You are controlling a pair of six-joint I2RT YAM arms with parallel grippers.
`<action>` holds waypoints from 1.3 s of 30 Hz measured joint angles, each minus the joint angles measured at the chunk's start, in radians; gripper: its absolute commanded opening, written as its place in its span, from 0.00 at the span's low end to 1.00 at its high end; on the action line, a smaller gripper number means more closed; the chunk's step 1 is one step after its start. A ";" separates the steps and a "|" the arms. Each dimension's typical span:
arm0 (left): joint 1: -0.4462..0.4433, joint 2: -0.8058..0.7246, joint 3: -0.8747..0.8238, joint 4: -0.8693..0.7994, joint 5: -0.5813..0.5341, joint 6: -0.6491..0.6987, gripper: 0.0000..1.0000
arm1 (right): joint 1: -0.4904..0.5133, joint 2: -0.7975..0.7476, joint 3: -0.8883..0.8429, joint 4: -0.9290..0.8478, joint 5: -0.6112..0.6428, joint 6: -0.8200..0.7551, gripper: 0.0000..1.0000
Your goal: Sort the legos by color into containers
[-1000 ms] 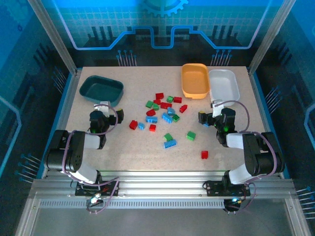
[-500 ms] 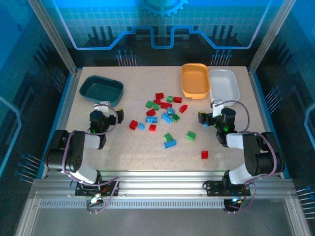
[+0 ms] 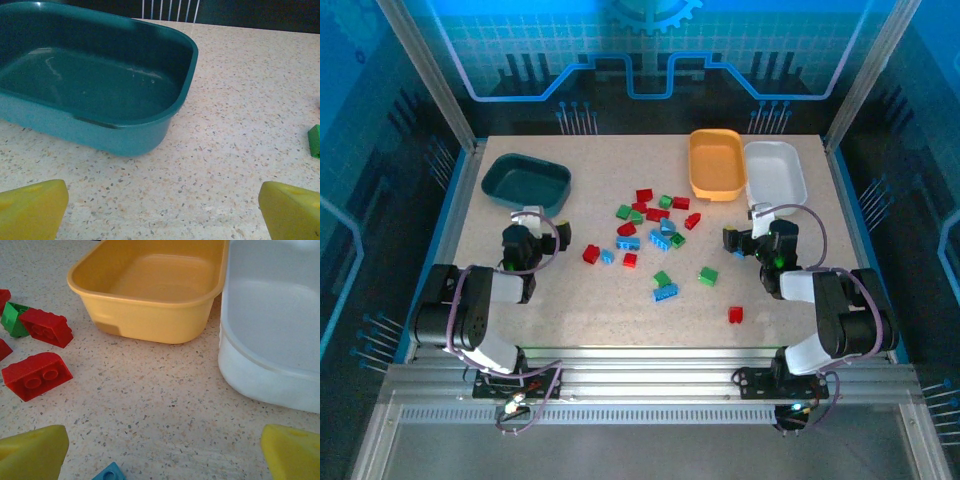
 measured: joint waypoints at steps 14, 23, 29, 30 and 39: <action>-0.002 -0.621 0.417 -0.810 -0.187 -0.414 0.99 | 0.000 0.000 0.000 0.000 -0.003 0.000 1.00; 0.064 -0.563 0.511 -1.160 -0.201 -0.709 0.92 | 0.063 -0.116 0.179 -0.352 0.061 -0.016 1.00; 0.079 -0.322 0.755 -1.357 -0.113 -0.773 0.89 | 0.081 -0.273 0.623 -0.763 0.155 0.142 1.00; 0.088 -0.293 0.772 -1.363 -0.090 -0.792 0.88 | 0.061 -0.278 0.679 -0.817 0.173 0.199 1.00; 0.174 0.090 0.948 -1.405 0.130 -0.910 0.66 | -0.139 -0.029 0.771 -1.180 0.046 0.493 0.81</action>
